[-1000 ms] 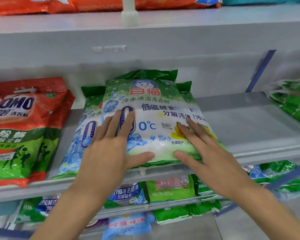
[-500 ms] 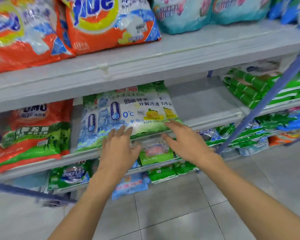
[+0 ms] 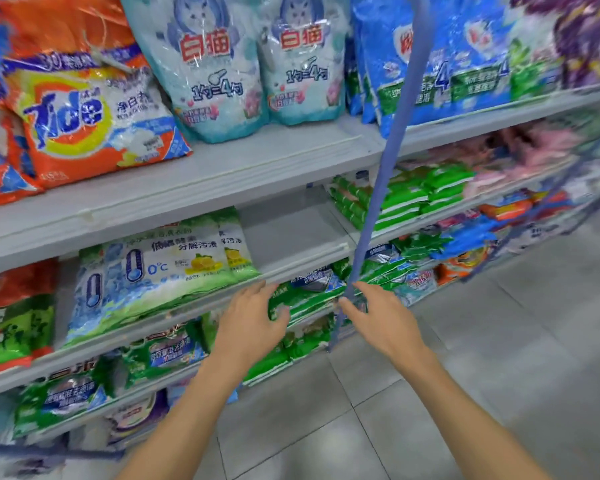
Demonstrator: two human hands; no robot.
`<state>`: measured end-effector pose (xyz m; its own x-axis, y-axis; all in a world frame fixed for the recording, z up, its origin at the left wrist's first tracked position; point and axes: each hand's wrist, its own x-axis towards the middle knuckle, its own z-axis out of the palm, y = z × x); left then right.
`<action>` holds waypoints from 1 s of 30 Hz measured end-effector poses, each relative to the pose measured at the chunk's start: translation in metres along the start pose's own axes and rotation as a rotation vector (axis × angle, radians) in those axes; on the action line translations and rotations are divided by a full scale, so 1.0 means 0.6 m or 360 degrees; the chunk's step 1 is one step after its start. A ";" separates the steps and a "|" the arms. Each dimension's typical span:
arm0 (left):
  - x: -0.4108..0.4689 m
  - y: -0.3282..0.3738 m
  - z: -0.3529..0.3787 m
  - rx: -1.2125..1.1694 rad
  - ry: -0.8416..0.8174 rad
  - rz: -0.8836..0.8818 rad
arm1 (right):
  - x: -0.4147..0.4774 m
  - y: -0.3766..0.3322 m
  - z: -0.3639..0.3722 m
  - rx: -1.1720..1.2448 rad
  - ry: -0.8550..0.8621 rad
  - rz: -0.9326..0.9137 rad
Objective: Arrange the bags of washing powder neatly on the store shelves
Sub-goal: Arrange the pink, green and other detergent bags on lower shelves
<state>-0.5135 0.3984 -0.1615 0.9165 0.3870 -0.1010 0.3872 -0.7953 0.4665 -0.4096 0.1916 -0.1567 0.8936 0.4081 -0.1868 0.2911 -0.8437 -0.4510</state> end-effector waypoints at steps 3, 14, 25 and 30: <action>0.018 0.072 0.005 -0.0029 0.0007 0.0109 | -0.001 0.042 -0.038 0.0010 0.0064 0.0055; 0.090 0.296 0.035 -0.0146 0.0058 0.0404 | 0.041 0.203 -0.180 0.0038 0.0326 0.0128; 0.246 0.471 0.145 -0.0050 -0.0124 0.0621 | 0.106 0.408 -0.281 0.0227 0.0487 0.0485; 0.365 0.572 0.216 -0.0077 -0.0243 0.0714 | 0.168 0.518 -0.332 0.0217 0.0519 0.0664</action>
<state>-0.1670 0.1498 -0.1372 0.9978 -0.0655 -0.0065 -0.0519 -0.8441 0.5336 -0.1612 -0.0989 -0.1421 0.9897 -0.0990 -0.1037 -0.1383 -0.8491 -0.5099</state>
